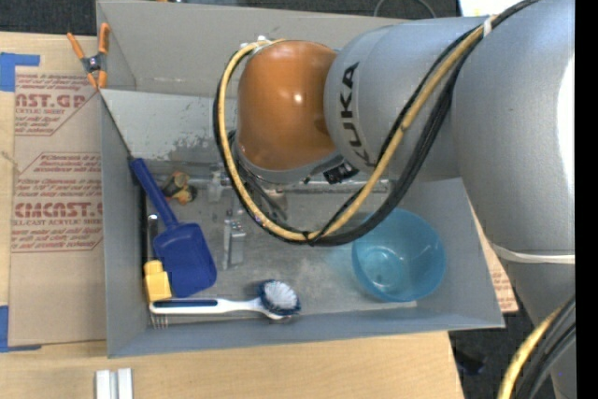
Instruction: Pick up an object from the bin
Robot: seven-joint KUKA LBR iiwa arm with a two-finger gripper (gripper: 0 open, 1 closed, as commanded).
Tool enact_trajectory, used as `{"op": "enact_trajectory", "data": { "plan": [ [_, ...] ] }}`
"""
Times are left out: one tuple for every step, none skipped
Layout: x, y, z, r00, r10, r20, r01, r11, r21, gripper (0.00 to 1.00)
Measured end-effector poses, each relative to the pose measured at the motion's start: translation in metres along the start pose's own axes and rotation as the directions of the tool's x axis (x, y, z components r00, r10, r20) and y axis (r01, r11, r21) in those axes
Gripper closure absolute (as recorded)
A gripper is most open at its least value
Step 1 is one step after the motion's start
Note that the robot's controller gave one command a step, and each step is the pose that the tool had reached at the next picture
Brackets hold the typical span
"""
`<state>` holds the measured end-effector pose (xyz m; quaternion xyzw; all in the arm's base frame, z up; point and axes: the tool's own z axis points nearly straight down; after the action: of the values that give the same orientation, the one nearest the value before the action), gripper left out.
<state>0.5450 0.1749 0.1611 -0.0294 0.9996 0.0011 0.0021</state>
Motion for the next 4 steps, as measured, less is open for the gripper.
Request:
{"op": "enact_trajectory", "data": {
  "plan": [
    [-0.009, 0.020, 0.014, 0.955, 0.298, -0.004, -0.298, 0.955, 0.001, 0.00],
    [-0.015, 0.055, 0.065, 0.806, 0.592, -0.003, -0.592, 0.806, 0.003, 0.00],
    [-0.023, 0.041, 0.090, 0.944, 0.329, -0.003, -0.329, 0.944, 0.002, 0.00],
    [0.035, 0.030, 0.091, 0.657, 0.754, -0.001, -0.754, 0.657, 0.001, 1.00]
  ]
}}
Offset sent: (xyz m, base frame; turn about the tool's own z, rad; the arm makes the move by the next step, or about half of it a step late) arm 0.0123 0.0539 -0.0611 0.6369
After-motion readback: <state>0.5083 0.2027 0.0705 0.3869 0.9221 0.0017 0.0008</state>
